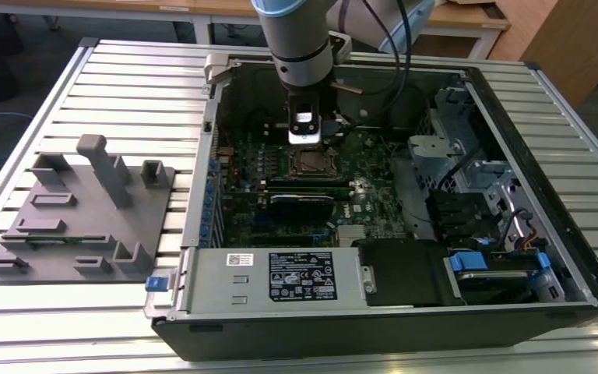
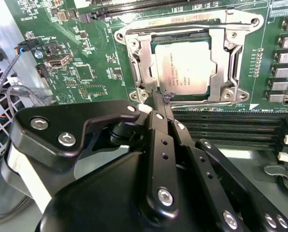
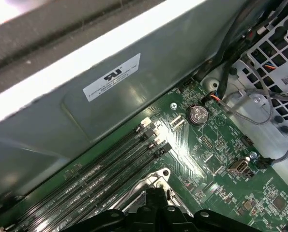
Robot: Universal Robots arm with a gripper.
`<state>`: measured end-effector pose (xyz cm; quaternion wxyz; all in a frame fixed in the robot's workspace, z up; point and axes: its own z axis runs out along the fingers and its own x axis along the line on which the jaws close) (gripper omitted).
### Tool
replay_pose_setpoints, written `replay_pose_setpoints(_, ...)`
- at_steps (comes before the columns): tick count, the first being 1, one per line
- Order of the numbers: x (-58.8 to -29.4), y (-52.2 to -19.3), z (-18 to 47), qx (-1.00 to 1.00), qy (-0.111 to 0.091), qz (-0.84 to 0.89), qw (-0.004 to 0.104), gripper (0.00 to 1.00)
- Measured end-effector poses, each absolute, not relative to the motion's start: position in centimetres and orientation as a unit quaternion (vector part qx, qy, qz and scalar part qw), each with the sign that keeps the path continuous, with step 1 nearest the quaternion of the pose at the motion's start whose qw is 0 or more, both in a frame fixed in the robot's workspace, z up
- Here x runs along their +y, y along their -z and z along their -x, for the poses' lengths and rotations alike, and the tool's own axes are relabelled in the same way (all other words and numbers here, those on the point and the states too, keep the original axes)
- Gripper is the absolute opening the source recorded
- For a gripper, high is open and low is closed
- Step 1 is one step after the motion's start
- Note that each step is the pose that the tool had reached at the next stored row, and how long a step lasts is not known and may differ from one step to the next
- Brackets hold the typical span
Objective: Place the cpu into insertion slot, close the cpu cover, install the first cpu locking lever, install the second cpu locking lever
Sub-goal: 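Install the first cpu locking lever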
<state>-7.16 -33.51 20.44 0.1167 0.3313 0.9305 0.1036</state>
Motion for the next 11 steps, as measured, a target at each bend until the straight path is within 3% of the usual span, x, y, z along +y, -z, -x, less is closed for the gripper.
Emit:
replay_pose_setpoints(5,-33.51,-20.44,7.04,0.931,-0.098,-0.331,0.116,0.1)
replay_pose_setpoints(11,-33.5,-20.41,6.81,0.935,-0.086,-0.328,0.105,0.1)
